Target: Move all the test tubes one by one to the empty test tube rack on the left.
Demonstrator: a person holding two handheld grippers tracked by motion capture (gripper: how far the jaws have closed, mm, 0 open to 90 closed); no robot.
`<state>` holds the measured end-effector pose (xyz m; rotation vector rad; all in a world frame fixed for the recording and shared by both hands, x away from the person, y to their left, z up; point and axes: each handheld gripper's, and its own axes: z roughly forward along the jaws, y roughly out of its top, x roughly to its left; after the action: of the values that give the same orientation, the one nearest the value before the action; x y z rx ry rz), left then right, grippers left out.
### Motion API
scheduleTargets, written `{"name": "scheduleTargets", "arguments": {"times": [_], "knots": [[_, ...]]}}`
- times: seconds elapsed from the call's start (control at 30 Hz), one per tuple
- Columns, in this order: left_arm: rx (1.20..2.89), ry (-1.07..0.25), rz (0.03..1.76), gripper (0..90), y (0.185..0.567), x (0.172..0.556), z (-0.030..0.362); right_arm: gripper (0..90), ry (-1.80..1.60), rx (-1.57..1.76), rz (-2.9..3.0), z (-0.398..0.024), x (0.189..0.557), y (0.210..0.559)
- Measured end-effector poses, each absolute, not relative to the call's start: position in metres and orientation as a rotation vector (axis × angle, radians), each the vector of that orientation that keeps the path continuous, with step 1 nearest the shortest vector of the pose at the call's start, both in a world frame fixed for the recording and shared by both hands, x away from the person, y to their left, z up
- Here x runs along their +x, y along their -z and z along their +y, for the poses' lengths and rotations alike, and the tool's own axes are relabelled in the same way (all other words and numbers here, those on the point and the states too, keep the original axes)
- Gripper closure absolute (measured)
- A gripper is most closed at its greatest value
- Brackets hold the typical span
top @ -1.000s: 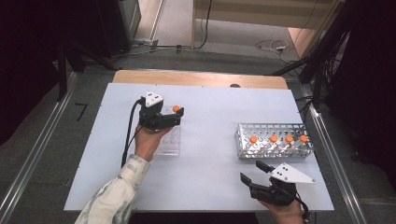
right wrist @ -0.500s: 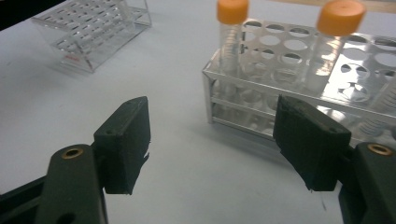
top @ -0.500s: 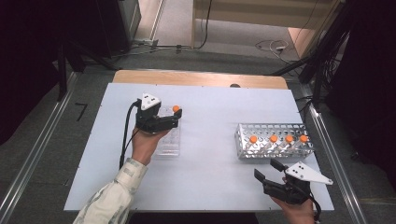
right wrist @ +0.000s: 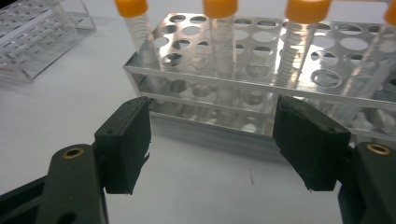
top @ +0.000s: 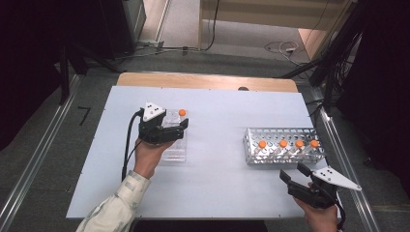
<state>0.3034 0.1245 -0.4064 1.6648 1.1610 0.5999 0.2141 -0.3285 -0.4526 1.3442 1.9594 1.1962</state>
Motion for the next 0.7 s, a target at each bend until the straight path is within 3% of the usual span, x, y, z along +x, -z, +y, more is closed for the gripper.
{"name": "scheduleTargets", "arguments": {"times": [0.7], "knots": [[1.664,-0.577,1.120,13.8,0.416,0.268,0.129,33.9,-1.075,1.464,1.794,-0.356,0.244,0.456]]}}
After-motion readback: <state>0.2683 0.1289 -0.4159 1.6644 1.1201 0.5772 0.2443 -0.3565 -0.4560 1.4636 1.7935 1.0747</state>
